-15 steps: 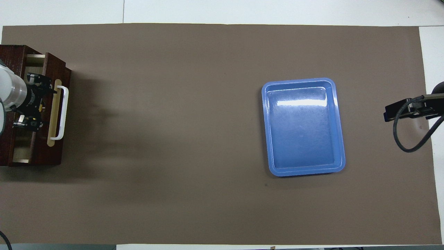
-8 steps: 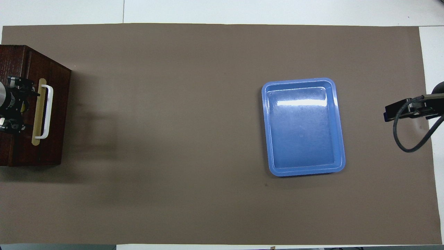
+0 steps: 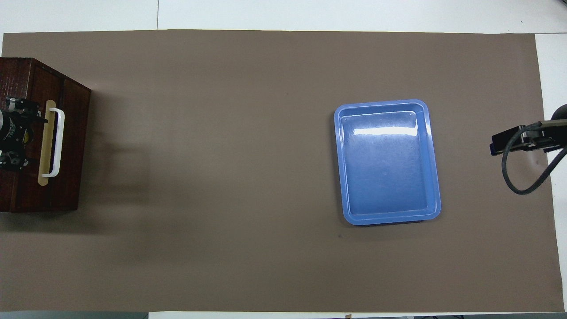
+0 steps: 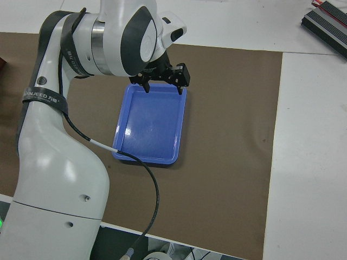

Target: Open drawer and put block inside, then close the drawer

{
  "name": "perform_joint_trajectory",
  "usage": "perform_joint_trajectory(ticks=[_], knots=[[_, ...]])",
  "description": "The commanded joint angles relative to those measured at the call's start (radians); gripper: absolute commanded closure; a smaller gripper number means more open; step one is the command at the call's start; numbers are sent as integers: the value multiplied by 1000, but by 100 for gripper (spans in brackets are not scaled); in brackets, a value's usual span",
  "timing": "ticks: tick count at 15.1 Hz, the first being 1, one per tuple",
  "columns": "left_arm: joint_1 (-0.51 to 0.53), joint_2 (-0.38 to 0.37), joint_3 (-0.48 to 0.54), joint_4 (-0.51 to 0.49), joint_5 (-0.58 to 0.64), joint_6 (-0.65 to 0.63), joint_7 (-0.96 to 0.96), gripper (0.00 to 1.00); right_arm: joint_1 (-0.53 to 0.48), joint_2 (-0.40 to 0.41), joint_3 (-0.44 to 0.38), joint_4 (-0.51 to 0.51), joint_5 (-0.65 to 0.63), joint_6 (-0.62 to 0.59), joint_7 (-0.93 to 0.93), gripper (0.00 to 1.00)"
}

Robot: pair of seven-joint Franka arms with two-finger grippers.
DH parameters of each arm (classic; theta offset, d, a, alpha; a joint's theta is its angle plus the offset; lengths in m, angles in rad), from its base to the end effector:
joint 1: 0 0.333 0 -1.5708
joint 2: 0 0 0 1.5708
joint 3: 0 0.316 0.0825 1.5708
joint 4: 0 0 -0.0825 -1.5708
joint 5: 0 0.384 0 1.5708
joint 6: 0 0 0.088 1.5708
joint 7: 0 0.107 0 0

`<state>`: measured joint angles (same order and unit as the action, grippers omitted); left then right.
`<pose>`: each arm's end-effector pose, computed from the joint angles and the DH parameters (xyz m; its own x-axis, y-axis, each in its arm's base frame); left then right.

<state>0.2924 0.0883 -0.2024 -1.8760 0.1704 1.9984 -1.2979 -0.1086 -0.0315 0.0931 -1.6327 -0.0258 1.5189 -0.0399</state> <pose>0.5845 0.0660 0.4672 0.2452 0.9589 0.1426 0.9691 -0.2467 -0.0071 0.5377 -0.0104 0.6083 0.9963 0.0228 -0.0834 0.0250 -0.9994 0.0254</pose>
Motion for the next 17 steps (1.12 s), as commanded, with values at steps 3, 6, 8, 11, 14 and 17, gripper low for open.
perform_joint_trajectory(ticks=[3,6,8,11,14,17], knots=[[-113,-21,-6,101,11,-99,26,0,-14,-18,11,-18,3,7,17,0],[-165,-32,-17,138,-30,-130,101,0,-14,-18,11,-18,1,7,17,0],[-167,-44,-50,175,-61,-191,251,0,-14,-18,11,-18,3,7,17,0],[-167,-50,-77,196,-86,-260,478,0,-14,-18,10,-18,3,7,15,0],[-164,-53,-77,219,-101,-325,749,0,-14,-18,11,-18,3,7,17,0],[-148,-58,-65,245,-121,-388,964,0,-14,-18,11,-18,3,7,17,0]])
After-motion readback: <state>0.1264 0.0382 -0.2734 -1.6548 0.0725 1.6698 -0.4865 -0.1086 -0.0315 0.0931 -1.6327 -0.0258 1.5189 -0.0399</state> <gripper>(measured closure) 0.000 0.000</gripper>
